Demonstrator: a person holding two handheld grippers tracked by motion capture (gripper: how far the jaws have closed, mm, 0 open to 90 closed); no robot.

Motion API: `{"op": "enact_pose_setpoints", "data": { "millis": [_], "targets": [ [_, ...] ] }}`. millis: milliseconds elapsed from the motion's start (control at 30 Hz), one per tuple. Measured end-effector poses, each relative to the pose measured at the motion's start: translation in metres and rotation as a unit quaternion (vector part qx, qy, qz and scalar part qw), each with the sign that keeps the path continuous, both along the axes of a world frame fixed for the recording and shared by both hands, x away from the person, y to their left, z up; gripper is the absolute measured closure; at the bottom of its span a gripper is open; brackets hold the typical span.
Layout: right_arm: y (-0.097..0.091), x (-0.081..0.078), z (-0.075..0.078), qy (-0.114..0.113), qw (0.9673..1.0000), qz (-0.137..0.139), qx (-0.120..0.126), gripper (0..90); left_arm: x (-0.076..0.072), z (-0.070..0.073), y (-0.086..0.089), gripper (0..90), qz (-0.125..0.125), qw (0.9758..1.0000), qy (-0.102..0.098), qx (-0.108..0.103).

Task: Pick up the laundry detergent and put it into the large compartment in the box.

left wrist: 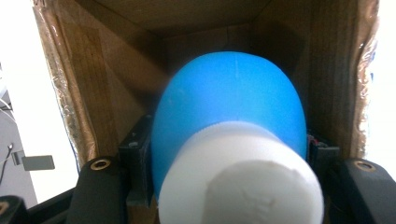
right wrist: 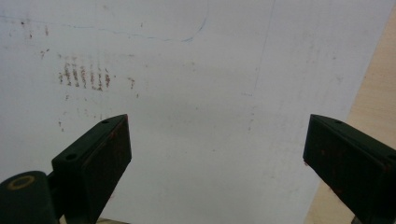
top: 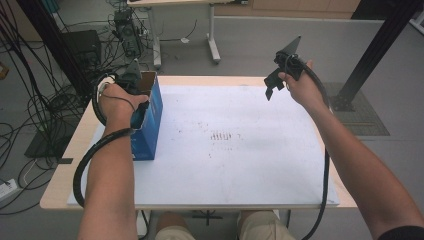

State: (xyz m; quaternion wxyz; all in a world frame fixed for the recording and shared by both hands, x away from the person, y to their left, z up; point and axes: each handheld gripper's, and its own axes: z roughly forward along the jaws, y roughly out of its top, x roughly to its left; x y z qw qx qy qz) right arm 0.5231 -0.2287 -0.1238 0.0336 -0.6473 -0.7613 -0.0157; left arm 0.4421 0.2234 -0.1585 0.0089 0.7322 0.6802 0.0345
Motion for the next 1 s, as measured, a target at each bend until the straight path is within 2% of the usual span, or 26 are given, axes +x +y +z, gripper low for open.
{"op": "enact_pose_setpoints", "data": {
  "millis": [1000],
  "targets": [
    [-0.0019,-0.0006,-0.0007,0.0,1.0,-0.001,0.003,7.6,-0.0002,-0.0001,-0.0015,37.3,-0.002,1.0,0.0,0.002]
  ]
}}
